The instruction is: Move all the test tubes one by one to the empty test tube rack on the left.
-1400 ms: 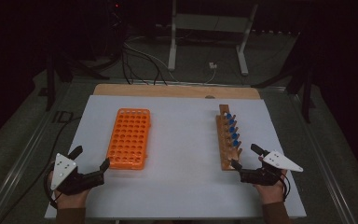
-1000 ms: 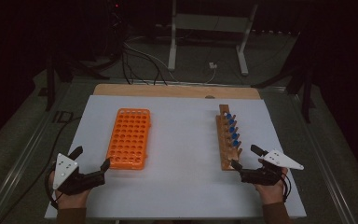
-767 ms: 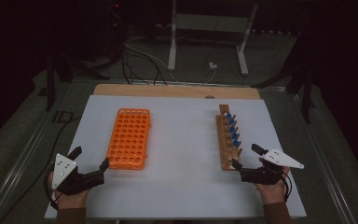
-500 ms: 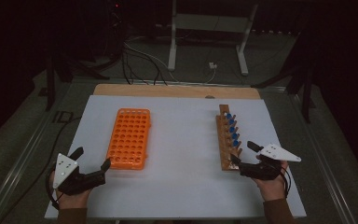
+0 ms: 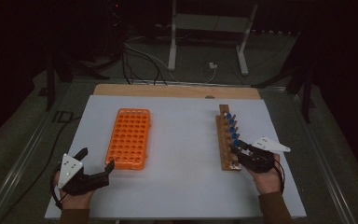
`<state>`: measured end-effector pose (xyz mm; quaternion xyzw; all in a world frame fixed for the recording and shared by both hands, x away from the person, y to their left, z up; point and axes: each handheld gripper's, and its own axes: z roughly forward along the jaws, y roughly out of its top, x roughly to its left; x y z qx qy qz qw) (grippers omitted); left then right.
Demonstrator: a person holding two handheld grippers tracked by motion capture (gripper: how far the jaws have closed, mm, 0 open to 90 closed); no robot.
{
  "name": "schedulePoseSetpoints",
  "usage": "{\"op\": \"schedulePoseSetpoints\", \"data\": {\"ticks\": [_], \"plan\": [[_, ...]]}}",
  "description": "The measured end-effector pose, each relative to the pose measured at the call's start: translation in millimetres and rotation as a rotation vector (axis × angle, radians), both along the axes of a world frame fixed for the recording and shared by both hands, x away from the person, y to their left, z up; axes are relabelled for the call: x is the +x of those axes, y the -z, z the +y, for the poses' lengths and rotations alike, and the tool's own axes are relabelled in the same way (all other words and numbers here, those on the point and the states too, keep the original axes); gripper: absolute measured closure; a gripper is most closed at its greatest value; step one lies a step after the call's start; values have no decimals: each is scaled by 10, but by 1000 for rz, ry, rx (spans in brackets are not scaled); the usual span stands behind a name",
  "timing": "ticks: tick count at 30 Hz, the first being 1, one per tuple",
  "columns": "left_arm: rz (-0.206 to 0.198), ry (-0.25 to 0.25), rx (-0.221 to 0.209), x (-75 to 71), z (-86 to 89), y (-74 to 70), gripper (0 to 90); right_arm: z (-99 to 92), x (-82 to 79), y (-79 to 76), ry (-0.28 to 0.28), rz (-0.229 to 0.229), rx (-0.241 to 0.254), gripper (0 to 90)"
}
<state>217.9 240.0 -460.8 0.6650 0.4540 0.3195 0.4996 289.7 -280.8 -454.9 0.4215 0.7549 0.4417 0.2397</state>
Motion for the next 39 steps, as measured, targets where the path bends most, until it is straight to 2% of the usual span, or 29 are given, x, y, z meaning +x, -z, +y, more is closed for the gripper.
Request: {"op": "schedulePoseSetpoints", "data": {"ticks": [10, 19, 24, 25, 28, 33, 39], "plan": [[10, 5, -1, 5, -15, 13, 9, 55, 67, 63, 14, 13, -17, 752], [31, 23, 6, 17, -57, 5, 9, 81, 64, 41, 11, 15, -24, 765], [35, 49, 11, 29, -97, -33, 9, 78, 59, -10, 8, 20, -25, 765], [31, 54, 21, 30, -107, -42, 17, 73, 60, -54, 5, 20, -23, 765], [15, 80, 3, 37, -131, -72, 19, 56, 62, -107, -7, 17, -6, 766], [-11, 111, 6, 55, -188, -164, 19, 11, 50, -291, -27, 5, -1, 766], [23, 136, 12, 108, -289, -235, 15, -23, 18, -470, -35, -8, -21, 768]]}}
